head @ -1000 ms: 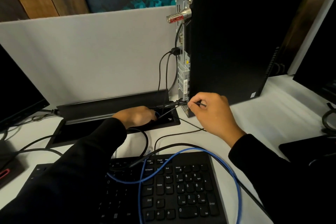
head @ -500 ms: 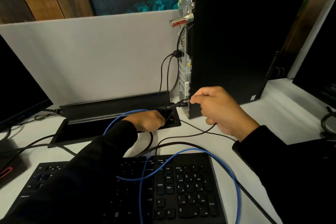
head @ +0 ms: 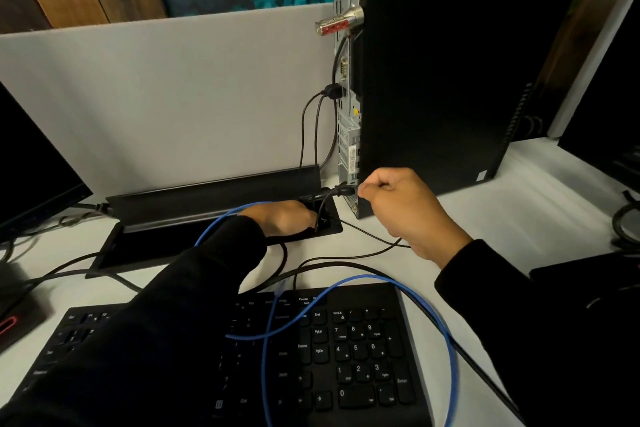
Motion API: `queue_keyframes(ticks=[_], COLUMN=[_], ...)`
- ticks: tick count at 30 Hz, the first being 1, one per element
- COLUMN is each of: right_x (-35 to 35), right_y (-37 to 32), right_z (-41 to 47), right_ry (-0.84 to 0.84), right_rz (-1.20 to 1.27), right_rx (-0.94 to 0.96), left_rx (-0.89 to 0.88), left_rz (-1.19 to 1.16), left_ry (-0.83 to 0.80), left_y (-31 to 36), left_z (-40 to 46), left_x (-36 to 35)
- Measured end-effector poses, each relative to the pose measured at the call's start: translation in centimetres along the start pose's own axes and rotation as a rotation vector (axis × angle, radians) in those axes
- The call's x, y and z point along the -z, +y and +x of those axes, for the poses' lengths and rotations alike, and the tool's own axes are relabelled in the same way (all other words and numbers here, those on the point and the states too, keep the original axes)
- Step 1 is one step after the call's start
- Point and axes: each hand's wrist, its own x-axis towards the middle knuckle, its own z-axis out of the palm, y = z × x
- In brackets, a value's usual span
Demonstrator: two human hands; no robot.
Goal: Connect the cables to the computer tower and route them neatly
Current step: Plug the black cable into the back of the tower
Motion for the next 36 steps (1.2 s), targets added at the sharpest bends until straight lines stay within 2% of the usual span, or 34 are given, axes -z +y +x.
queue_keyframes(ticks=[4, 8, 12, 19, 23, 26, 28, 30, 32, 34, 36], right_x=[-0.2, -0.3, -0.4, -0.8, -0.8, -0.9, -0.6, -0.1, 0.5, 0.9, 0.9], right_y=[0.3, 0.3, -0.2, -0.4, -0.7, -1.2, -2.3, -3.5, -4.2, -4.4, -4.1], right_z=[0.2, 0.0, -0.5, -1.4, -1.9, -2.1, -2.6, -3.3, -4.1, -4.9, -5.5], right_ry=[0.0, 0.016, 0.025, 0.006, -0.013, -0.062, -0.194, -0.344, -0.417, -0.364, -0.274], right_rz=[-0.003, -0.049, -0.059, -0.094, -0.071, 0.152, 0.361, 0.417, 0.294, 0.036, -0.078], right_rx=[0.013, 0.025, 0.053, 0.077, 0.094, -0.013, -0.066, 0.004, 0.116, 0.223, 0.259], left_rx=[0.01, 0.019, 0.032, 0.027, -0.007, -0.107, -0.185, -0.202, -0.198, -0.16, -0.15], left_rz=[0.164, 0.253, 0.209, 0.242, 0.275, 0.281, 0.192, 0.097, 0.078, 0.103, 0.107], left_ry=[-0.052, 0.048, 0.131, 0.102, 0.149, 0.194, 0.276, 0.358, 0.354, 0.277, 0.212], left_y=[0.5, 0.9, -0.3, -1.7, -1.2, -0.7, -0.4, 0.1, 0.0, -0.5, -1.0], left_z=[0.2, -0.3, -0.9, -1.6, -4.0, -6.1, -7.9, -9.5, -10.5, -11.1, -11.7], left_x=[-0.2, -0.9, -1.7, -2.1, -1.2, -1.1, -1.4, -1.7, -2.3, -3.0, -3.9])
